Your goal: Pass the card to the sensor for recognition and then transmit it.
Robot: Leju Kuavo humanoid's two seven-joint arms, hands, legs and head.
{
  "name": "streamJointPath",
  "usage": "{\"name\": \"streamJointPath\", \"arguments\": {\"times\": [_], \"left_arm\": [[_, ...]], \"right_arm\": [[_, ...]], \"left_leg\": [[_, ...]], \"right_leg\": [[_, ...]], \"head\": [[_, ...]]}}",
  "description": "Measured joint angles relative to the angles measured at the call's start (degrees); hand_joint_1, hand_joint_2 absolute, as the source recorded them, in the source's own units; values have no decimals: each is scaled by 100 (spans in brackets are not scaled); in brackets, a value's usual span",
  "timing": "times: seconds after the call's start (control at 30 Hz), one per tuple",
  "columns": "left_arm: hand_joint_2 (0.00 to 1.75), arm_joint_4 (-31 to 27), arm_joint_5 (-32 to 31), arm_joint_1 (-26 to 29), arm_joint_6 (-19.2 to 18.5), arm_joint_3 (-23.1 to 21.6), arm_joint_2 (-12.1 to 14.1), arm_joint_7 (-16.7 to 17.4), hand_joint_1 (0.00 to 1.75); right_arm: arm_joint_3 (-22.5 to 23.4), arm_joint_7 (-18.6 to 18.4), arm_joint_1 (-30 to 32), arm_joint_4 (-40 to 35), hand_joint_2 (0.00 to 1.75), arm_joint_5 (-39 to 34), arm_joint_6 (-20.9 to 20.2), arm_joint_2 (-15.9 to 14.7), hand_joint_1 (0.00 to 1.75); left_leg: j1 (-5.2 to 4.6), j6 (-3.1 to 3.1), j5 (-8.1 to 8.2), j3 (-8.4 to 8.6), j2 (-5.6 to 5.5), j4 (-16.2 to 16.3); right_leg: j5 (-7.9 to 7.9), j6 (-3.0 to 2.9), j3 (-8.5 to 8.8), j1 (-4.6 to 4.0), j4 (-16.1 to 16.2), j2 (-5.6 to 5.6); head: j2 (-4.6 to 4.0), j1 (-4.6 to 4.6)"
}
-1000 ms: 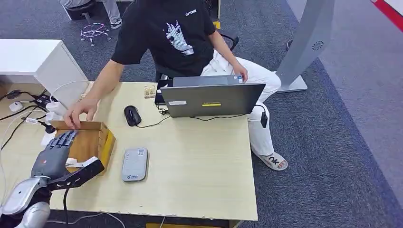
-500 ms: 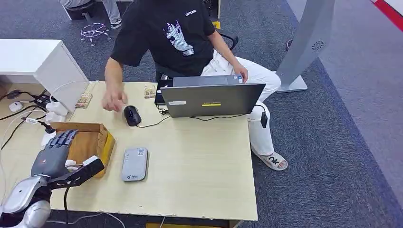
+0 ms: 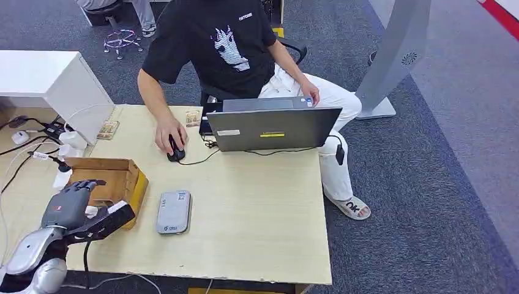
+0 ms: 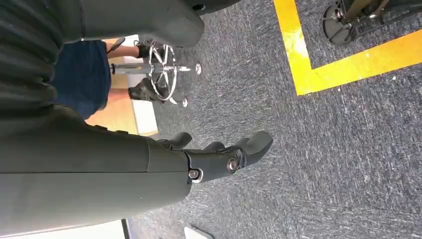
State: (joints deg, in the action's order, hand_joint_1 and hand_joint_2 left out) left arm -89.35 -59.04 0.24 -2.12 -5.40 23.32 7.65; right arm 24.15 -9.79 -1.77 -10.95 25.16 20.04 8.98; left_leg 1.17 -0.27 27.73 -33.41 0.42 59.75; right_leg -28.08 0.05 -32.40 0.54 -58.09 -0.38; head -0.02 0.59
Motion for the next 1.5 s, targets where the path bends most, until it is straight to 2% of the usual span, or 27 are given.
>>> {"name": "streamJointPath", "arguments": {"times": [0.9,0.93,0.97,1.37,1.5], "left_arm": [[175,302,127,-70,-87,-149,9,-76,175],[175,302,127,-70,-87,-151,9,-81,148],[175,304,127,-71,-87,-151,9,-107,0],[175,324,37,-169,378,-157,-238,-166,0],[175,321,-42,-172,702,-158,-389,-271,0]], "right_arm": [[118,2,-1,0,175,103,-52,2,0],[120,2,-1,0,175,103,-63,2,0],[123,2,-1,0,175,103,-68,2,0],[164,9,-5,0,175,170,-68,17,0],[179,13,-7,0,175,238,-72,17,0]], "left_leg": [[0,0,0,0,1,0],[0,0,0,0,1,0],[0,0,0,0,1,0],[0,0,0,0,0,0],[0,0,0,0,0,0]], "right_leg": [[0,-1,0,0,0,0],[0,-1,0,0,0,0],[0,-1,0,0,0,0],[1,-1,0,0,0,0],[1,-1,0,0,0,-1]], "head": [[0,2],[0,2],[0,2],[0,0],[0,4]]}}
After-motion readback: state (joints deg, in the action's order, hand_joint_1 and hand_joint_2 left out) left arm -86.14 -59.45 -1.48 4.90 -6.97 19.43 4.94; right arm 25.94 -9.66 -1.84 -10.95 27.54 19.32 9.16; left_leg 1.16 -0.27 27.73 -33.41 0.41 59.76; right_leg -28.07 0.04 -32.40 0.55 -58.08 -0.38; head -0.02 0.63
